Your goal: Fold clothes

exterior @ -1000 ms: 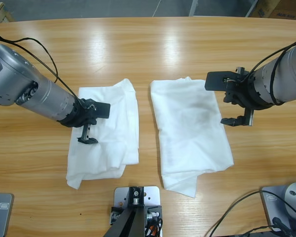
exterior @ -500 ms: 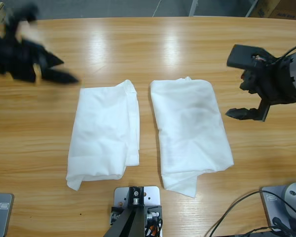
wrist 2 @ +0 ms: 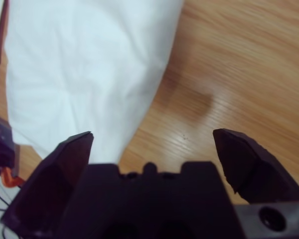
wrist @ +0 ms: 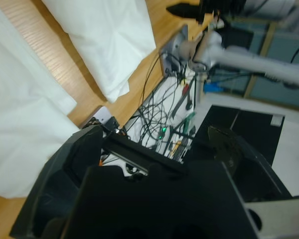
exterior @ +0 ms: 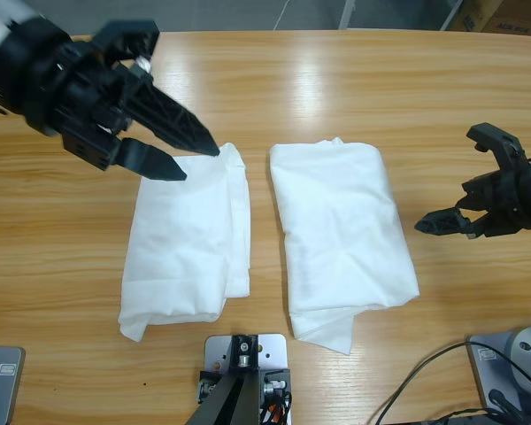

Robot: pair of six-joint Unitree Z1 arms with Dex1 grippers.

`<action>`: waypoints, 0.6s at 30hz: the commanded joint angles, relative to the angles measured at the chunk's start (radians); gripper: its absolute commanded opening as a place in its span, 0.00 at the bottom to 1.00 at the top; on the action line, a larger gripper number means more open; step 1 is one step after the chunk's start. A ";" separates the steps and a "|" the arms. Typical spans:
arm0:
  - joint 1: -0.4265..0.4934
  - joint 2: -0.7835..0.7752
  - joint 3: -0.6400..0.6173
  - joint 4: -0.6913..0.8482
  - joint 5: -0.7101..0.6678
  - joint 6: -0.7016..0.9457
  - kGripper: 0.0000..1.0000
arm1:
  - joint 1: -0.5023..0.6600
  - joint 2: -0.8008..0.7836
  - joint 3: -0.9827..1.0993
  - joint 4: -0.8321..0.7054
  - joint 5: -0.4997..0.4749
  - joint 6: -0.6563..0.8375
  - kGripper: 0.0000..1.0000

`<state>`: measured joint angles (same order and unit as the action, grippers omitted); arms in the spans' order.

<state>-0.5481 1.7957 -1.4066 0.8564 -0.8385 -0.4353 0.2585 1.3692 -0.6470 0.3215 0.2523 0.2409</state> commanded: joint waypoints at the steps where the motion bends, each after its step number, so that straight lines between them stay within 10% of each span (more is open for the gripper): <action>1: 0.039 0.225 0.055 -0.005 -0.097 0.148 0.82 | -0.048 -0.004 0.081 -0.076 0.031 0.044 0.95; 12: -0.066 0.317 0.065 -0.250 0.158 -0.069 0.93 | -0.048 0.016 0.088 -0.099 0.019 0.040 0.94; 18: -0.153 0.264 0.271 -0.666 0.301 -0.363 0.93 | -0.048 0.008 0.095 -0.108 0.019 0.037 0.92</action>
<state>-0.6268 2.0589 -1.3443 0.5508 -0.6646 -0.5553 0.2235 1.3688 -0.5865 0.2262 0.2661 0.2744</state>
